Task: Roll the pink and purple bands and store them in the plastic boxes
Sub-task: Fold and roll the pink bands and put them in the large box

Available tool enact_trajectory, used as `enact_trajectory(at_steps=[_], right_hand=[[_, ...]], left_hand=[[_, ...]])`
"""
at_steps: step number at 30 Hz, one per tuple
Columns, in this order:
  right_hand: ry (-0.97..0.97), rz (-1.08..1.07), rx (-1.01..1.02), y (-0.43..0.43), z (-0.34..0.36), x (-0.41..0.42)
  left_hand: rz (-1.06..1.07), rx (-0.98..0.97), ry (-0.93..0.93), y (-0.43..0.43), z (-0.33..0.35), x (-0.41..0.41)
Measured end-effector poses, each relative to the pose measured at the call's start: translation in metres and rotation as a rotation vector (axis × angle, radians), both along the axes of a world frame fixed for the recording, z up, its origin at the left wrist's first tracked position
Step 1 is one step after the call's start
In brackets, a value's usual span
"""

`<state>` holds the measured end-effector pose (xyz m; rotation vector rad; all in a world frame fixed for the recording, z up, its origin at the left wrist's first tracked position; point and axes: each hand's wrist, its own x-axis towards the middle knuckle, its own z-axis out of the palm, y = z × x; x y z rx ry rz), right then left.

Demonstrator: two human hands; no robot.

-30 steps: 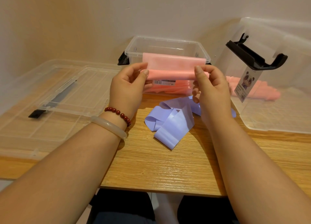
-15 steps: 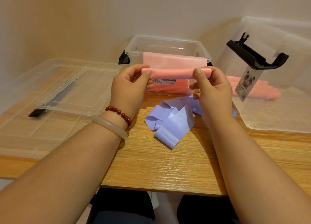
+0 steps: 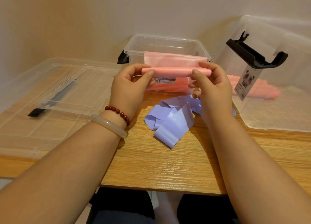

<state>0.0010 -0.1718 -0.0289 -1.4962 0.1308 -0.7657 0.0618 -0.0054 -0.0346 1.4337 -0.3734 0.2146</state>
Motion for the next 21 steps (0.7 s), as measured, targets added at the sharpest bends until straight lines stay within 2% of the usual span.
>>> enact_trajectory(at_steps=[11, 15, 21], right_hand=[[0.012, -0.111, -0.061, 0.0015, 0.0001, 0.0005], [-0.012, -0.108, 0.003, -0.0012, -0.0005, 0.0025], [0.013, -0.079, -0.040, 0.0001, 0.0012, 0.0012]], left_hand=[[0.021, -0.036, 0.011, -0.0009, 0.0005, 0.0019], [-0.011, 0.000, -0.022, -0.0005, 0.0001, -0.0011], [0.032, -0.019, -0.002, -0.0009, 0.0011, -0.0014]])
